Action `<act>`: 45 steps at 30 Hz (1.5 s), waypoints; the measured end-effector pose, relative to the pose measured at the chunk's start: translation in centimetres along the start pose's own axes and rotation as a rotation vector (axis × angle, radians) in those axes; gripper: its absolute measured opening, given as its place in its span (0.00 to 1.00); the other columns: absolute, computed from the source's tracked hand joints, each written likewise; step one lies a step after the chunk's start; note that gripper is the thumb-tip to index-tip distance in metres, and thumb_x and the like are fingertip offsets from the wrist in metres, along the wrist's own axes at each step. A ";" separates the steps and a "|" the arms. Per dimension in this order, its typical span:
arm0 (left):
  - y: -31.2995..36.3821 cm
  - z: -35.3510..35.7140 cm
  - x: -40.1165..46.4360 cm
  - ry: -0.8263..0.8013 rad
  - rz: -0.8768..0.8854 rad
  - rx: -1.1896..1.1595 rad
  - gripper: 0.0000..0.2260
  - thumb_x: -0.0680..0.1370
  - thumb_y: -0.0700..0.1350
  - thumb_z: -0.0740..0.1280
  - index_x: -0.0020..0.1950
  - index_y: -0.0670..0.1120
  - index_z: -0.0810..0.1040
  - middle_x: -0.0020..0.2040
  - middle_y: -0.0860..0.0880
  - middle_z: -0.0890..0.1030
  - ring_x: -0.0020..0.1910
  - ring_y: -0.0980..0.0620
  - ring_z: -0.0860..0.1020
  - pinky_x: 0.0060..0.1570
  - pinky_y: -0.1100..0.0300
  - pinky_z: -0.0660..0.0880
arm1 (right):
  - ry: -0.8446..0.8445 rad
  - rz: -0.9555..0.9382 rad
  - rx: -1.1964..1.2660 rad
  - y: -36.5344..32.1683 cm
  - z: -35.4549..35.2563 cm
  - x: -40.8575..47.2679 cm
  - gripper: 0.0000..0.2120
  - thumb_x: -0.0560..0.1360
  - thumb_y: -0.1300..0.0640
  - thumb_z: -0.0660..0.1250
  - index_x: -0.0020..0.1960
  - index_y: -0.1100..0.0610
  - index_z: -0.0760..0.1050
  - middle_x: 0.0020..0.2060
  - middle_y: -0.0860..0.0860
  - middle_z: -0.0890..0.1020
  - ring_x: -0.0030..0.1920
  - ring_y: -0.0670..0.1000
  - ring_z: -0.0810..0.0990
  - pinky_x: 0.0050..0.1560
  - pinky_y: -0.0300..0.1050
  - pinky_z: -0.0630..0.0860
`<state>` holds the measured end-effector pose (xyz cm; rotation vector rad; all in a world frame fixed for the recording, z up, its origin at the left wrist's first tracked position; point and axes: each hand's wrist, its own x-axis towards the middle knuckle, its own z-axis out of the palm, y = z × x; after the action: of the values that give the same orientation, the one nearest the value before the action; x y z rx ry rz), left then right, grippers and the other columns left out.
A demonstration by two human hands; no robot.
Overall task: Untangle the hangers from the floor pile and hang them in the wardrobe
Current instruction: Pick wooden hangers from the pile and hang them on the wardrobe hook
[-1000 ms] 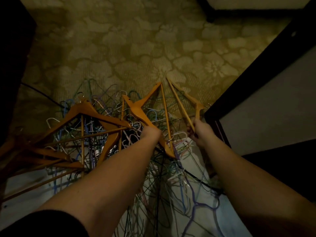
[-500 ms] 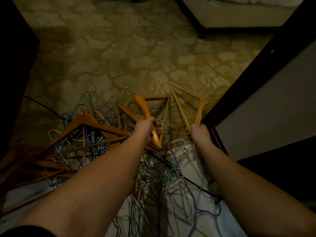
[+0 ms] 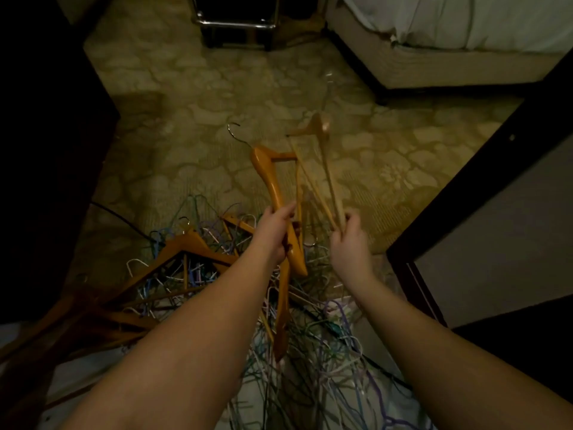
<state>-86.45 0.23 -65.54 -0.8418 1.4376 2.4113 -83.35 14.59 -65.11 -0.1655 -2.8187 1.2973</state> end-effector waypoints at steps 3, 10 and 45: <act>1.0 -0.5 -0.4 -0.077 0.056 -0.110 0.12 0.79 0.43 0.68 0.61 0.44 0.72 0.52 0.42 0.82 0.45 0.48 0.82 0.49 0.52 0.80 | -0.084 -0.091 -0.039 -1.1 1.6 -2.0 0.18 0.81 0.60 0.58 0.71 0.57 0.64 0.46 0.51 0.78 0.41 0.51 0.77 0.36 0.43 0.72; 2.4 -4.0 -0.6 -0.066 0.142 -0.106 0.10 0.80 0.42 0.66 0.60 0.47 0.71 0.57 0.44 0.82 0.49 0.47 0.84 0.47 0.46 0.81 | -0.312 -0.141 0.120 -3.7 4.9 -4.1 0.16 0.83 0.52 0.54 0.70 0.52 0.66 0.51 0.48 0.78 0.50 0.52 0.79 0.49 0.51 0.76; 5.4 -26.4 -8.0 0.433 0.075 -0.053 0.13 0.76 0.46 0.69 0.57 0.41 0.75 0.33 0.48 0.77 0.28 0.52 0.75 0.27 0.59 0.75 | -0.787 0.194 -0.347 -5.7 14.5 -1.3 0.12 0.79 0.50 0.64 0.43 0.58 0.75 0.37 0.53 0.77 0.37 0.50 0.76 0.34 0.42 0.72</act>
<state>-72.78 -24.26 -66.51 -1.4155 1.5728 2.4297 -83.60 -0.24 -70.18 0.0966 -3.7741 1.0449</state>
